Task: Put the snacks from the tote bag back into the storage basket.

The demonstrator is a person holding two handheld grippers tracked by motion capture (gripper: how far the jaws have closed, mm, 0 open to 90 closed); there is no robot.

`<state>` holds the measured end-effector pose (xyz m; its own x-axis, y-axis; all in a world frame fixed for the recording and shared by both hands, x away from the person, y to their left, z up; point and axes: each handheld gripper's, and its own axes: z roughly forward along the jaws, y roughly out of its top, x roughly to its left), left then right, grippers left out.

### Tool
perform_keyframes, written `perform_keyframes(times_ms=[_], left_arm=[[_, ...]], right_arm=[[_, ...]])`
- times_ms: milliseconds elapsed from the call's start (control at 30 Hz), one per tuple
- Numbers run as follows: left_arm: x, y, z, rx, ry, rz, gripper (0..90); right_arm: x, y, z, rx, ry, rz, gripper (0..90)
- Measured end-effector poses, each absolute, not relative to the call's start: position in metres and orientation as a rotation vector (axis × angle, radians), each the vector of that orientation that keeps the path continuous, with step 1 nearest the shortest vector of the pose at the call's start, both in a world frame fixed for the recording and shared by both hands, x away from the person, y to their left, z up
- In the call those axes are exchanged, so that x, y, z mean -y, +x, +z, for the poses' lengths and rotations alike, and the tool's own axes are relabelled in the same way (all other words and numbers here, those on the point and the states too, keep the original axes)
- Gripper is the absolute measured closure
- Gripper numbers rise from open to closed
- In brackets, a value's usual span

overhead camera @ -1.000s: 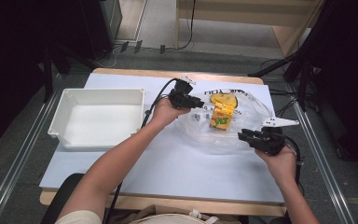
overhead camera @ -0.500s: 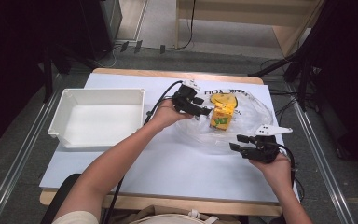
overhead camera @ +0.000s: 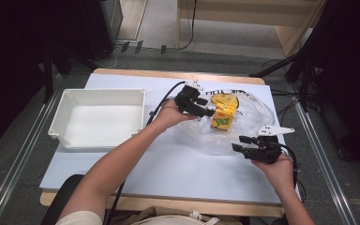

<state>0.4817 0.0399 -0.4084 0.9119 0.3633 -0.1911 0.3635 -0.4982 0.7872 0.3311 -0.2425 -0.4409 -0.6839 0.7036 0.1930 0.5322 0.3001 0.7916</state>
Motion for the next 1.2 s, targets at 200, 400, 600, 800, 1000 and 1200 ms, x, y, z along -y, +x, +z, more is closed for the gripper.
perform_keyframes(times_ms=[200,400,600,800,1000,1200], left_arm=[[-0.025,0.478,-0.415,-0.453,2.152,-0.018,30.1],[-0.004,0.487,-0.423,-0.452,2.160,-0.027,28.6],[0.014,0.487,-0.434,-0.422,2.182,-0.038,28.3],[0.025,0.488,-0.437,-0.409,2.197,-0.052,30.8],[0.025,0.483,-0.435,-0.385,2.251,0.050,50.1],[0.024,0.485,-0.429,-0.430,2.280,0.017,51.8]], right_arm=[[0.243,0.332,-0.441,-2.372,1.138,1.320,49.5],[0.243,0.332,-0.441,-2.372,1.148,1.324,49.5],[0.243,0.332,-0.441,-2.373,1.145,1.327,49.5],[0.239,0.334,-0.443,-2.397,1.140,1.319,49.5],[0.236,0.334,-0.442,-2.401,1.127,1.327,49.5],[0.232,0.333,-0.441,-2.402,1.118,1.338,49.5]])
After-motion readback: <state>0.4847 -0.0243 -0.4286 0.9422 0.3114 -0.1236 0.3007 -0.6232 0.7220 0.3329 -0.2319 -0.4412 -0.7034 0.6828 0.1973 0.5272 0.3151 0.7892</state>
